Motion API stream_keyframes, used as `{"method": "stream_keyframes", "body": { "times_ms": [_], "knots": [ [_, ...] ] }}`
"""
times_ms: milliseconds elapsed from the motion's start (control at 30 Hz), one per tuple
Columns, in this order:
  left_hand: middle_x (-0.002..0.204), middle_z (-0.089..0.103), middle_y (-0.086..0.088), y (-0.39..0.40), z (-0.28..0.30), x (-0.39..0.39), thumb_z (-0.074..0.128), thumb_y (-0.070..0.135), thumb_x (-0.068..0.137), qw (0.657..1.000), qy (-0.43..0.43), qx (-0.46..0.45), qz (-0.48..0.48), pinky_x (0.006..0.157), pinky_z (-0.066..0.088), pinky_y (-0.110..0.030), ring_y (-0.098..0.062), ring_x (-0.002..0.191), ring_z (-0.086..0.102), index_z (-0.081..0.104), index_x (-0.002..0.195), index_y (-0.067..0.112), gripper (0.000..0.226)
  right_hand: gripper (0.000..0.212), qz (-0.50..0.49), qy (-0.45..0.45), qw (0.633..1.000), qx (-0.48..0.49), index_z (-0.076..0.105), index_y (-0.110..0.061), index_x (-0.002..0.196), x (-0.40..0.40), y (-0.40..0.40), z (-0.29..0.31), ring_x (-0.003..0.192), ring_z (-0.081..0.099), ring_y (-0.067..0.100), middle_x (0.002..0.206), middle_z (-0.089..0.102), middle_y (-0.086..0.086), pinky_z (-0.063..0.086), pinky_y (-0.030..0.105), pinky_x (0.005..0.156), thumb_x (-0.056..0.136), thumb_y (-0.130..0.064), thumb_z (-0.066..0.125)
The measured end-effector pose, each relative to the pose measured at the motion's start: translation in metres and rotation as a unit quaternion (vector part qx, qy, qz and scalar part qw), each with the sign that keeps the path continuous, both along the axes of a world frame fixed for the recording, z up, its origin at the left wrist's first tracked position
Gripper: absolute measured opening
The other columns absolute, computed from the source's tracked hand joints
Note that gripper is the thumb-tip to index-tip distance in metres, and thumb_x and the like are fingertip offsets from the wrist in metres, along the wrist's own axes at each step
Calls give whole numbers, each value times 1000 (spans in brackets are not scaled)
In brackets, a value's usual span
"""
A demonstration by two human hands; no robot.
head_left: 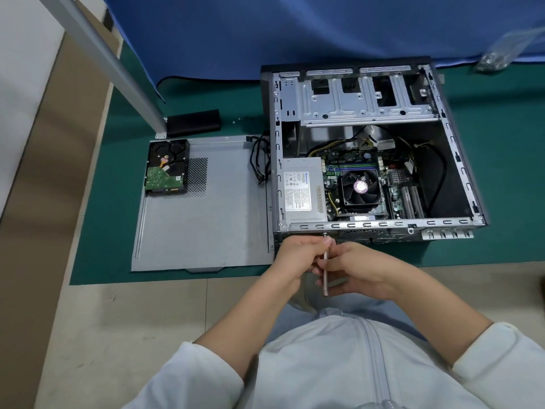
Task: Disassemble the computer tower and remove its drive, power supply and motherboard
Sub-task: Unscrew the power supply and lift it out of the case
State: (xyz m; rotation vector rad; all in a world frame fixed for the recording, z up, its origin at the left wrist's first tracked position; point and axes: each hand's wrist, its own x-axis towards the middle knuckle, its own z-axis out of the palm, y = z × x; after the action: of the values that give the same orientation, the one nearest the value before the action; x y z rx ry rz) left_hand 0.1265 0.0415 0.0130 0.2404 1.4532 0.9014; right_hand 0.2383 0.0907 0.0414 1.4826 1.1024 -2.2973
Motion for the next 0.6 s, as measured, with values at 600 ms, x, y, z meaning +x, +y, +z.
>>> {"method": "stream_keyframes", "body": {
  "times_ms": [600],
  "knots": [
    [87, 73, 4, -3, -6, 4, 61, 16, 91, 999, 12, 32, 4, 62, 51, -15, -4, 76, 68, 72, 86, 14, 12, 11, -11, 28, 999, -18, 61, -2, 89, 7, -2, -5, 64, 64, 20, 76, 61, 11, 57, 32, 67, 95, -2, 51]
  ]
}}
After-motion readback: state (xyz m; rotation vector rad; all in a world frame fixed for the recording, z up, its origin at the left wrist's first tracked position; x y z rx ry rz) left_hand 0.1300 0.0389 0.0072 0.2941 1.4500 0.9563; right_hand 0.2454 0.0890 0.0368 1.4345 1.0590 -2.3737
